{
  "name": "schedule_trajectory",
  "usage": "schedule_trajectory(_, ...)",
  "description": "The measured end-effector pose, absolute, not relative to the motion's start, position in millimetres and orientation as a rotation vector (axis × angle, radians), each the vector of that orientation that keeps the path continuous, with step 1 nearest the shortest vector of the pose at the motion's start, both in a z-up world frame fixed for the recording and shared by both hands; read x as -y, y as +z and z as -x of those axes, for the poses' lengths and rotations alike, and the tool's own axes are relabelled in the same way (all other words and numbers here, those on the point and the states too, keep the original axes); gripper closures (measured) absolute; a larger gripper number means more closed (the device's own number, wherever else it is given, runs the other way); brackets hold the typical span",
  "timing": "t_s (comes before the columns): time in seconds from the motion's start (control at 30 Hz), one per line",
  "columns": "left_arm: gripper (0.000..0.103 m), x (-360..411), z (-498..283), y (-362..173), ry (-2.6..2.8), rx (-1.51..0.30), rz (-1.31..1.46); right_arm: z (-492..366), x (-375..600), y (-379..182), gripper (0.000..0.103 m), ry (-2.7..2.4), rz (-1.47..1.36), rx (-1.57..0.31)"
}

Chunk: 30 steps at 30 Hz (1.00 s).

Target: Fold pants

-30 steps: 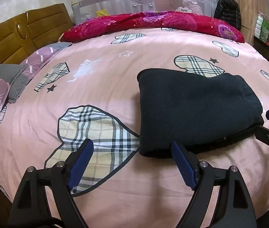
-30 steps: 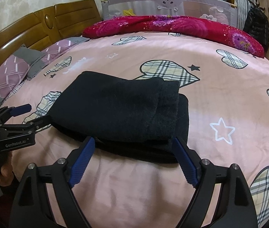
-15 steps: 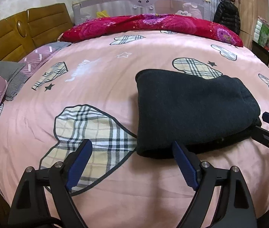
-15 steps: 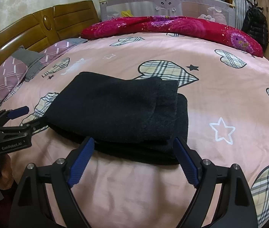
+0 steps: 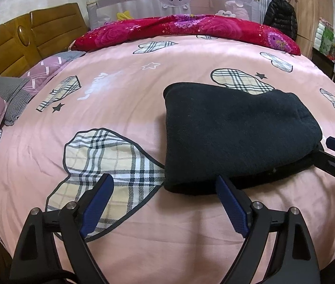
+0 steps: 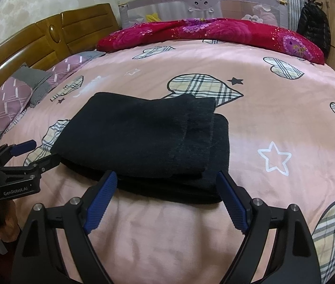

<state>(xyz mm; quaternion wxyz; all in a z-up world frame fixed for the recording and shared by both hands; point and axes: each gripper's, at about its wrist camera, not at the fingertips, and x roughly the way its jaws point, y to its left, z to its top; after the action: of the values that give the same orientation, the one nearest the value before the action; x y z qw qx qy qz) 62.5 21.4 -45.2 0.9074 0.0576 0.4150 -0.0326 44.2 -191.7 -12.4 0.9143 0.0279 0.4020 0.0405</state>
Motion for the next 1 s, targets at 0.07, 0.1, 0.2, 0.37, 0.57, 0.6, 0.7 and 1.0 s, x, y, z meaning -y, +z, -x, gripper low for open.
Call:
schedule_trajectory(0.07, 0.014, -20.6, -61.9, -44.0, -0.07, -0.855, -0.12, -44.3, 193.7, -12.5, 0.017, 0.081, -0.067, -0.829)
schedule_trajectory(0.1, 0.014, -19.8, -61.9, -43.1, -0.073, -0.855, -0.121, -44.2, 194.5, -12.3, 0.017, 0.079, -0.072, -0.827)
schedule_trajectory(0.2, 0.014, -18.5, -61.0, -41.4, -0.077, -0.857, -0.122, -43.8, 195.6, -11.3, 0.017, 0.078, -0.078, -0.825)
schedule_trajectory(0.37, 0.014, -16.7, -61.3, -39.1, -0.083, -0.866, -0.126, -43.9, 195.2, -8.2, 0.017, 0.078, -0.078, -0.818)
schedule_trajectory(0.57, 0.014, -17.5, -63.0, -37.1, -0.086, -0.869, -0.123, -44.0, 193.8, -5.5, 0.016, 0.082, -0.08, -0.814)
schedule_trajectory(0.6, 0.014, -18.0, -63.3, -36.9, -0.085, -0.869, -0.122, -43.1, 192.6, -5.0, 0.016, 0.082, -0.078, -0.813)
schedule_trajectory(0.7, 0.014, -18.2, -64.9, -37.1, -0.086, -0.873, -0.12, -43.7, 191.6, -4.5, 0.016, 0.084, -0.075, -0.813)
schedule_trajectory(1.0, 0.014, -19.0, -66.6, -36.3, -0.083, -0.874, -0.118, -45.1, 190.1, -1.8, 0.016, 0.089, -0.072, -0.811)
